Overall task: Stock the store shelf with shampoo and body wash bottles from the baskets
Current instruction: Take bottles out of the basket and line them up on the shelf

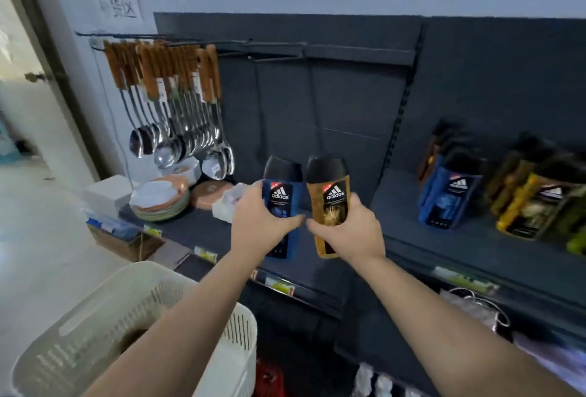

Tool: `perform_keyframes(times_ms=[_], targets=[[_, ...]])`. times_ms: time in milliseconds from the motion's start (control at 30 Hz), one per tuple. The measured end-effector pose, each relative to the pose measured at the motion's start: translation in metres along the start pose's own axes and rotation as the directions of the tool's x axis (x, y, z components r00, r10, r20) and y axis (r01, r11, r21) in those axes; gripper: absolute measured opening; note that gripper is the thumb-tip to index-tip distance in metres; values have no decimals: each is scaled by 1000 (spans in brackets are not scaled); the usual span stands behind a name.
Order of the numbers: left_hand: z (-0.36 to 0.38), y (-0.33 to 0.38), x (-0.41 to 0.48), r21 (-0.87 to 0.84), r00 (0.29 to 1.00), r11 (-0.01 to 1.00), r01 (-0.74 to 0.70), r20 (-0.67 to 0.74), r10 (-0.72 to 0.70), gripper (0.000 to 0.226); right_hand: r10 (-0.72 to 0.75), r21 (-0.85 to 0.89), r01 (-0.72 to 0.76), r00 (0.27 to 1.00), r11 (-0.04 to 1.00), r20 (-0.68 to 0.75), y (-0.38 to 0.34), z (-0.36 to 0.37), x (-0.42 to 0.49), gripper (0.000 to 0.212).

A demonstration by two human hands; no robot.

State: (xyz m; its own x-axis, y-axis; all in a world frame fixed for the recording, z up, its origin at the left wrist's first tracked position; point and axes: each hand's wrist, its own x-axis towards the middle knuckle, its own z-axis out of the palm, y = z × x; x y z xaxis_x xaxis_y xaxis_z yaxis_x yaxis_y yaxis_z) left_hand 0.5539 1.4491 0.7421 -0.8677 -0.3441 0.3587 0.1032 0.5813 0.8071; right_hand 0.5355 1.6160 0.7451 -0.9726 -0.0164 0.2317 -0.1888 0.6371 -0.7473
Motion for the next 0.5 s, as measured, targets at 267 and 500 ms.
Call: perform_keyframes(times_ms=[267,500], targets=[[106,92,6,-106,967,970,-217,115,229,80,62,-27,-75,943,997,-328,68,-117,3,50],[184,139,-10,-183,950,956,-229,172,260,80,207,42,-217,826,975,-524,132,-185,4,58]])
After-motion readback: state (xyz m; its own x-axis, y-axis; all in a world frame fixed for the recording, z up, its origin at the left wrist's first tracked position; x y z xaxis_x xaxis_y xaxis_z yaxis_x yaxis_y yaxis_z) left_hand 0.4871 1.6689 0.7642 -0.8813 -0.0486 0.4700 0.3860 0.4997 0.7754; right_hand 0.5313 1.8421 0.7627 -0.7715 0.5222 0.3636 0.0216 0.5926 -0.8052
